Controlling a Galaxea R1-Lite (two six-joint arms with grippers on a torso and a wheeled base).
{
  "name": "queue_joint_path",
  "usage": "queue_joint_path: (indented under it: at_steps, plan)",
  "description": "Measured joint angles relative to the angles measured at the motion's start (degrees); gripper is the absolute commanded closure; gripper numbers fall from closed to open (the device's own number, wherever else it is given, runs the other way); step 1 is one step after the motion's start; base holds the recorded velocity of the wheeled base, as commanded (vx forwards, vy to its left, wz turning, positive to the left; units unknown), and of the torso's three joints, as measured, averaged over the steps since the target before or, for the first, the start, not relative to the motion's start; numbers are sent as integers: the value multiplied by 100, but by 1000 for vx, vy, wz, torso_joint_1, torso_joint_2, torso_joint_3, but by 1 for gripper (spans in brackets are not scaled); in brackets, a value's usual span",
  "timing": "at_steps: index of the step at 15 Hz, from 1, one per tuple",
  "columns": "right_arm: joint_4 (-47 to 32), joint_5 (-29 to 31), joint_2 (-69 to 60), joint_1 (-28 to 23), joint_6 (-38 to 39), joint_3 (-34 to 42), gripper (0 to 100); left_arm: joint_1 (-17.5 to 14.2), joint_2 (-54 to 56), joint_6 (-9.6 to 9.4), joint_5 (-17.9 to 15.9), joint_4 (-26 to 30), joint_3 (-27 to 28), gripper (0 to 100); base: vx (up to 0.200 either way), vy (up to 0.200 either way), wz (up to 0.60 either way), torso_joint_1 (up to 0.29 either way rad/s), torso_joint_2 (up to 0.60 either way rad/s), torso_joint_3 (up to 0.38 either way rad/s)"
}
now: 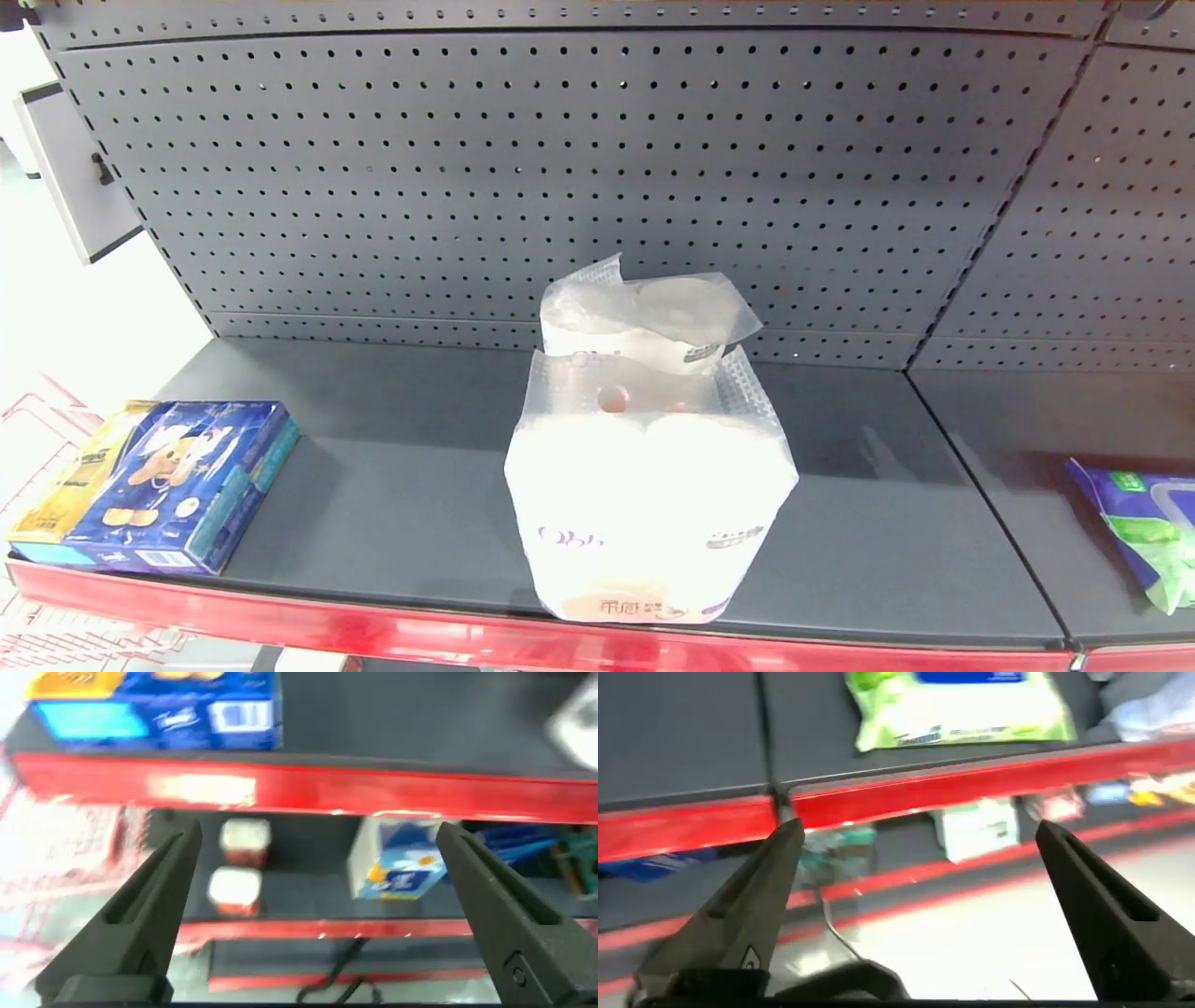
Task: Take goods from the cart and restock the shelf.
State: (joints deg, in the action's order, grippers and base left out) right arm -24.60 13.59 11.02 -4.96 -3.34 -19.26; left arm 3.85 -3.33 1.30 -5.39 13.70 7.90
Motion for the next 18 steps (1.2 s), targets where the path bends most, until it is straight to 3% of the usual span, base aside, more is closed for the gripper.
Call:
queue_joint_path:
  at_steps: [2,3,4,5,6,7,10,11,13,18]
  plan:
    - [1506,-221,-311,-27,15,997,0,39,185,-44,364,-93,-49,0,0,0,0,0,0,0]
    - [2304,-374,-389,-24,66,1353,0,44,234,-30,716,-295,-110,0,0,0,0,0,0,0]
    - [2610,-869,-446,-24,105,1607,0,50,269,-9,873,-708,-226,0,0,0,0,0,0,0]
    - [2694,-1584,-483,-24,129,1751,0,50,293,2,918,-1020,-400,0,0,0,0,0,0,0]
    - [2703,-1922,-510,-24,127,1830,0,52,306,4,872,-1310,-556,0,0,0,0,0,0,0]
    - [2703,-1819,-527,-24,129,1877,0,55,312,6,831,-1332,-678,0,0,0,0,0,0,0]
    - [2716,-380,-549,-30,179,1916,0,55,319,-18,788,-1348,-768,0,0,0,0,0,0,0]
    - [2714,-561,-551,-29,168,1924,0,55,319,-24,788,-1348,-774,0,0,0,0,0,0,0]
    - [2597,-1638,-555,-24,11,1926,0,55,322,-22,788,-1348,-780,0,0,0,0,0,0,0]
    - [2406,-1270,-557,-27,171,1926,0,55,323,-20,790,-1348,-780,0,0,0,0,0,0,0]
